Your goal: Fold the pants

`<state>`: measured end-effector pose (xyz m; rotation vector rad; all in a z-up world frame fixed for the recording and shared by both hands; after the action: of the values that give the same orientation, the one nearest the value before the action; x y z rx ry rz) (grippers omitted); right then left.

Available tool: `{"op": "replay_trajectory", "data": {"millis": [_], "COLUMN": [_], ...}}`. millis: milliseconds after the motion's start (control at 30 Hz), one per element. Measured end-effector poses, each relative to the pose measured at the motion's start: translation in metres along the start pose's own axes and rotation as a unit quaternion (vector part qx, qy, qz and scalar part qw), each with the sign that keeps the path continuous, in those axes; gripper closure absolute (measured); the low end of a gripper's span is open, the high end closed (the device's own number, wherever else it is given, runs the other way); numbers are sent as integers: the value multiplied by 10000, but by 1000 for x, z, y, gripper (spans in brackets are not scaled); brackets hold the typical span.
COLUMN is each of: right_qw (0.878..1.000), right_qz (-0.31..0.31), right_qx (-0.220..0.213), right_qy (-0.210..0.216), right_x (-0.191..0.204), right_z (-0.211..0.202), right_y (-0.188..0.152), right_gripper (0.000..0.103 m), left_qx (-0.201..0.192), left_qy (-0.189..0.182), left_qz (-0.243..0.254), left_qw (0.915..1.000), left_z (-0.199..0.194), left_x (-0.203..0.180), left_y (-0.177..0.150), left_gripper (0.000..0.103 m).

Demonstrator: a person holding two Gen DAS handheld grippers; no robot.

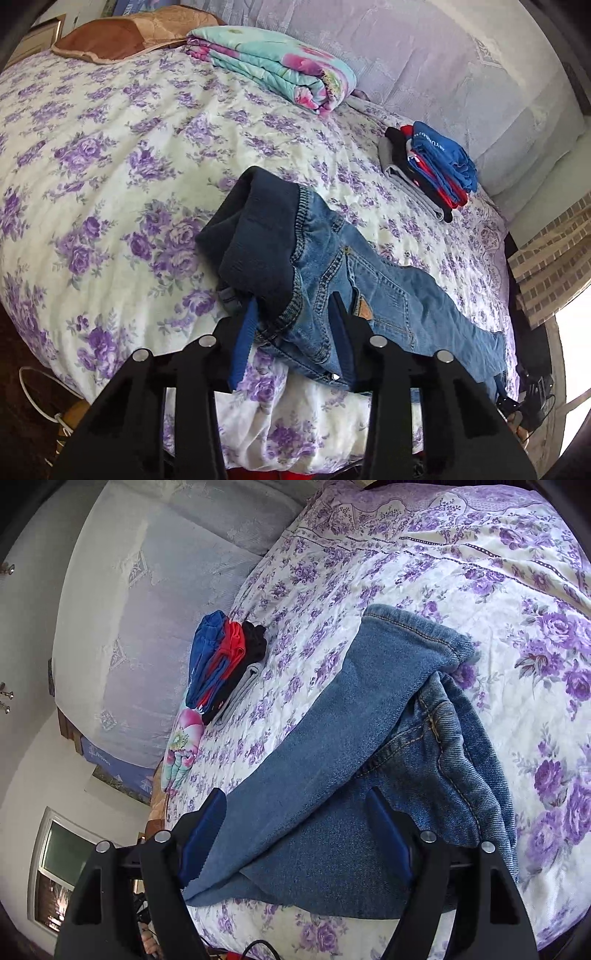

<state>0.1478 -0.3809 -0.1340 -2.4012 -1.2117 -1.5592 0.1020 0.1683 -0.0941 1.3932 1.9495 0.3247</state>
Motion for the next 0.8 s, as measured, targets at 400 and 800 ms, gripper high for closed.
{"op": "replay_trajectory", "data": {"millis": [400, 800], "right_qw": [9988, 9962], "right_qz": [424, 864], "right_qx": [-210, 3], "right_qy": [147, 130], "right_x": [-19, -28], "right_z": [-6, -10], "right_y": [8, 9], "right_gripper": [83, 70], "left_qx": [-308, -373], "left_qy": [-403, -436], "left_qz": [-91, 107], "left_qw": [9987, 9983], "left_z": [-14, -8], "left_x": [-8, -28], "left_y": [15, 36], "left_gripper": [82, 82]}}
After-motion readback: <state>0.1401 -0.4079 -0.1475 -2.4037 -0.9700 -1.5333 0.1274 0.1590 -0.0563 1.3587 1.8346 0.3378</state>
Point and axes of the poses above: each gripper's, at about its wrist camera, not at the fingertips, and z roughly the way its jaws point, x to its left, y to its top, the point moved 6 cm from there along z, roughly the way its jaws point, and after that the axes turned 5 degrees about z, right-handed, at the moved point
